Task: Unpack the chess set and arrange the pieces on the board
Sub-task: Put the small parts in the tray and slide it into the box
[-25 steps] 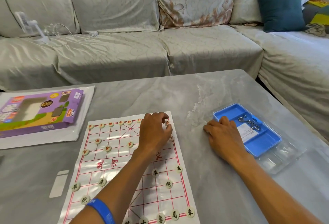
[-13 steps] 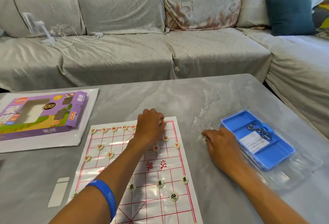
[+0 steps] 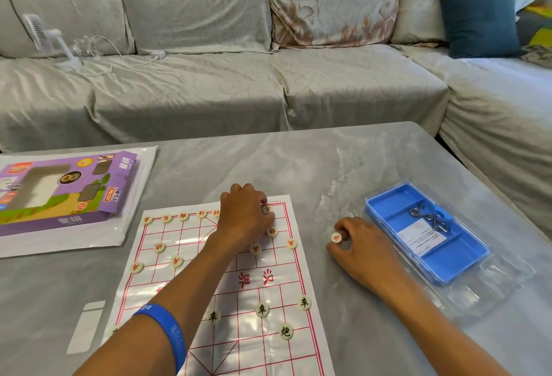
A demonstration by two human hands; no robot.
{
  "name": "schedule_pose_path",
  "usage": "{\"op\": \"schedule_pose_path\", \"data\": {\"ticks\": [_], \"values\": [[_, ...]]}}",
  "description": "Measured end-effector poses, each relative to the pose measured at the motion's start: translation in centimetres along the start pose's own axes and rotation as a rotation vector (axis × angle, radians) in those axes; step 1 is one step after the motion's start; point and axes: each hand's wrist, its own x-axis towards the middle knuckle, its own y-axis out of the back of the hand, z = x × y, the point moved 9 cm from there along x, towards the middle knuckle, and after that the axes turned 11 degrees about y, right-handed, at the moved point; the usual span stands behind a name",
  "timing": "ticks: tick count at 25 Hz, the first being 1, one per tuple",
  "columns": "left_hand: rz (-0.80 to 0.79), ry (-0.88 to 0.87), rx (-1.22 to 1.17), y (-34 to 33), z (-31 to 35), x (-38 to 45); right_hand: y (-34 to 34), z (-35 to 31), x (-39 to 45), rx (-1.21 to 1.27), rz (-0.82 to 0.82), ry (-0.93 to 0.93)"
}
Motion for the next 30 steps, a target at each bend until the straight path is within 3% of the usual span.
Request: {"op": "schedule_pose_path", "data": {"ticks": [4,19,26,30], "values": [[0.001,-0.009,0.03,-0.1,0.0,0.0,-0.6,-0.1,0.0,-0.028,-0.057,0.024],[0.044,0.04,-0.026,0.7,-0.6,-0.1,-0.7,0.0,0.0,-0.012,-0.026,0.04],[0.161,0.055,-0.133,4.5,-4.9,-2.4,-0.1,-4.3,4.6,0.051,0.163,0.03],[0.18,0.058,-0.164,5.9,-7.4,-2.9,-3.3,-5.0,7.5,0.065,0.069,-0.012]]}}
